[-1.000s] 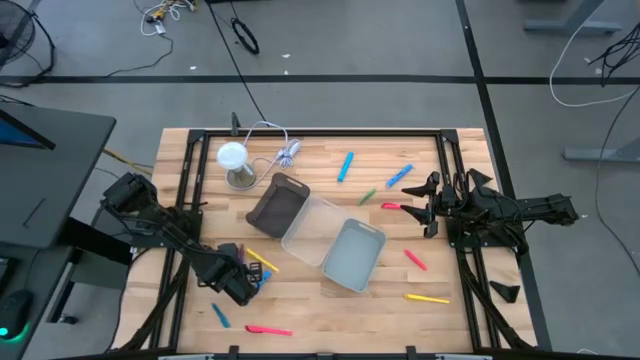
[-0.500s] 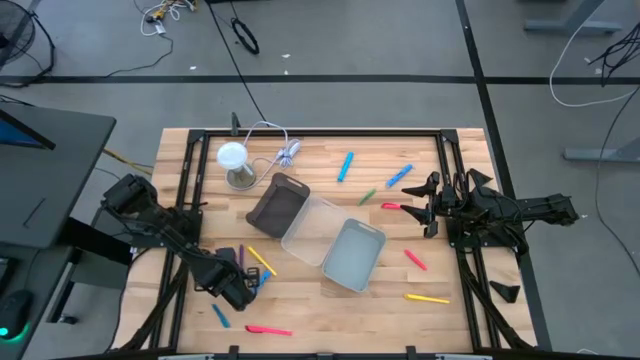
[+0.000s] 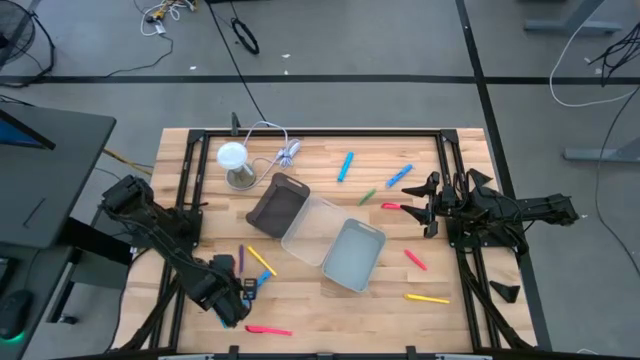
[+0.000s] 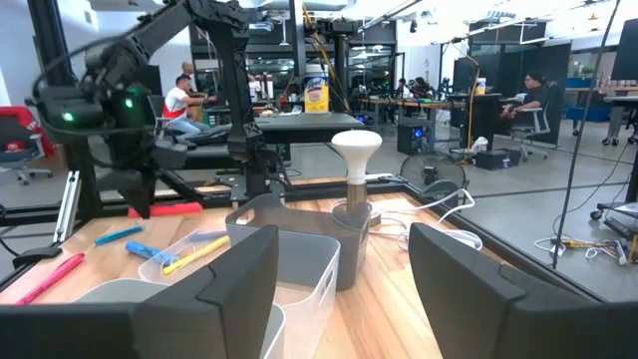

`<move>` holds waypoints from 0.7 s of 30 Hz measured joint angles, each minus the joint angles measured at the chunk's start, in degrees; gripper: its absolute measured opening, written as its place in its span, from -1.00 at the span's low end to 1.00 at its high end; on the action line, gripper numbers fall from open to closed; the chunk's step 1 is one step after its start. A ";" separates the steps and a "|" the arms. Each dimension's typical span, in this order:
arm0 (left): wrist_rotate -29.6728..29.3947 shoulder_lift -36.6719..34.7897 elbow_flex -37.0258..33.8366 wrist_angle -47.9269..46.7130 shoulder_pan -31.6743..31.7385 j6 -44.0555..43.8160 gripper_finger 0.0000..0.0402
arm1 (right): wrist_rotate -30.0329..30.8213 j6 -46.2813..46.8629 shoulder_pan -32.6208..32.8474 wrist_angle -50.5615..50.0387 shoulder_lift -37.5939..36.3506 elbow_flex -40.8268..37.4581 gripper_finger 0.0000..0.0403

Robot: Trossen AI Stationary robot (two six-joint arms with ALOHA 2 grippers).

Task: Pick & Place Markers
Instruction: Put the red highlighter into the transparent bin

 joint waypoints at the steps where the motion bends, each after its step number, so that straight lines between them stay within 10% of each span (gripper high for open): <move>1: -0.02 -0.02 1.37 -1.56 -0.15 1.09 -0.64 | -0.01 0.00 0.00 0.00 -0.01 0.02 0.14; 21: 1.62 -0.13 21.48 -13.22 4.91 28.69 -0.64 | 0.00 0.00 -0.01 0.00 0.00 0.00 0.14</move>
